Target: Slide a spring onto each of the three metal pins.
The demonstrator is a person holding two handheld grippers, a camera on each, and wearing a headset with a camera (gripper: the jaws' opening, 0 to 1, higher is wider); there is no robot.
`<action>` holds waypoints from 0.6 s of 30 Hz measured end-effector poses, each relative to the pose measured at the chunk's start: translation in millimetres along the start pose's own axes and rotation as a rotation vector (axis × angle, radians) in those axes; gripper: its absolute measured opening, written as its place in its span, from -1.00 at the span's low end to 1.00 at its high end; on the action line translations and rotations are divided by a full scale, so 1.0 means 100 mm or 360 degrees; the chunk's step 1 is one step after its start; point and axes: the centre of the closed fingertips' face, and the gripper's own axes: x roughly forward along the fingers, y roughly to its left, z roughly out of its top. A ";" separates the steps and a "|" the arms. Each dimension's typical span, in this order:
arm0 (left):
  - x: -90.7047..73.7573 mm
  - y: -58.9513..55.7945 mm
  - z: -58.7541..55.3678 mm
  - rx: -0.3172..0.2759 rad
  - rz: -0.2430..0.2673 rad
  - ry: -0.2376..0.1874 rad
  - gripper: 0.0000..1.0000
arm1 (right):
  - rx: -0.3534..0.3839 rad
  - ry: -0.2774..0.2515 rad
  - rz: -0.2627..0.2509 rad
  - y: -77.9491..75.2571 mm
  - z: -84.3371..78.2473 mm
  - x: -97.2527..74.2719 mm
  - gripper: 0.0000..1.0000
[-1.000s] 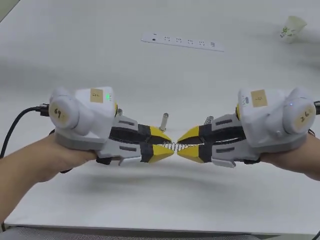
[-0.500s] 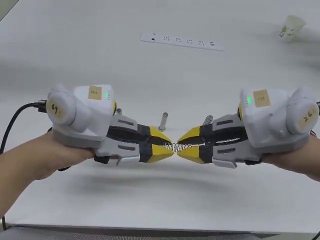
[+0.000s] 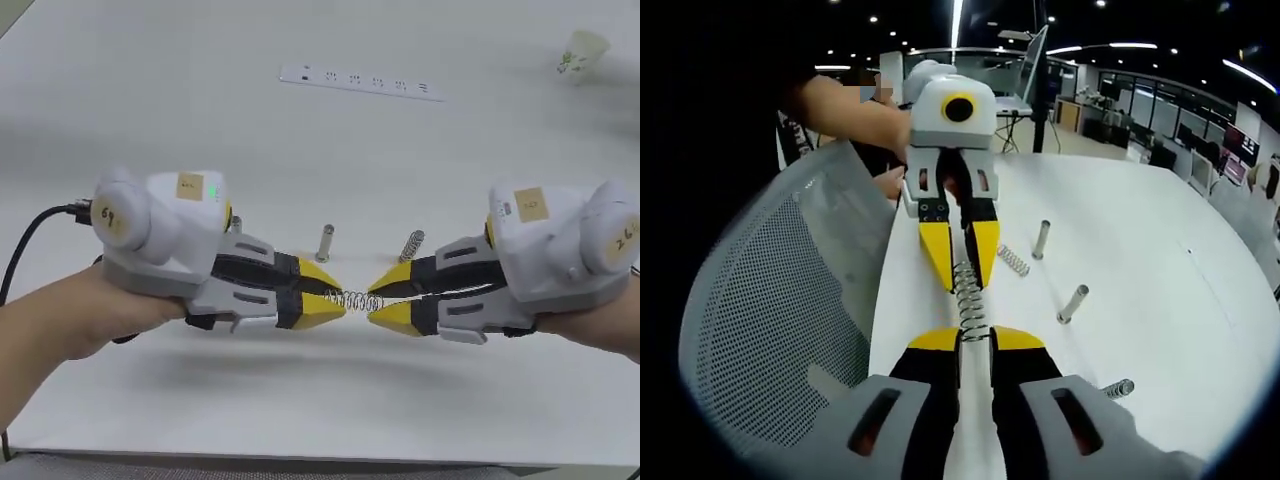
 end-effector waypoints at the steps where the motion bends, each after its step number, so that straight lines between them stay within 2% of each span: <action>1: 0.00 -0.01 -0.01 0.0000 -0.0003 0.0005 -0.96 | 0.0000 -0.0003 -0.0001 0.00 0.00 0.00 -0.83; 5: 0.00 0.00 -0.02 -0.0012 -0.0002 0.0003 -0.96 | -0.0038 0.0004 -0.0021 0.00 0.03 -0.01 -0.85; 8: 0.02 0.00 -0.06 -0.0003 -0.0003 0.0033 -0.96 | -0.0064 0.0011 -0.0021 0.00 0.06 -0.03 -0.86; 18: 0.01 0.00 -0.12 0.0012 0.0017 0.0057 -0.97 | -0.0170 0.0000 -0.0007 0.01 0.32 -0.04 -0.86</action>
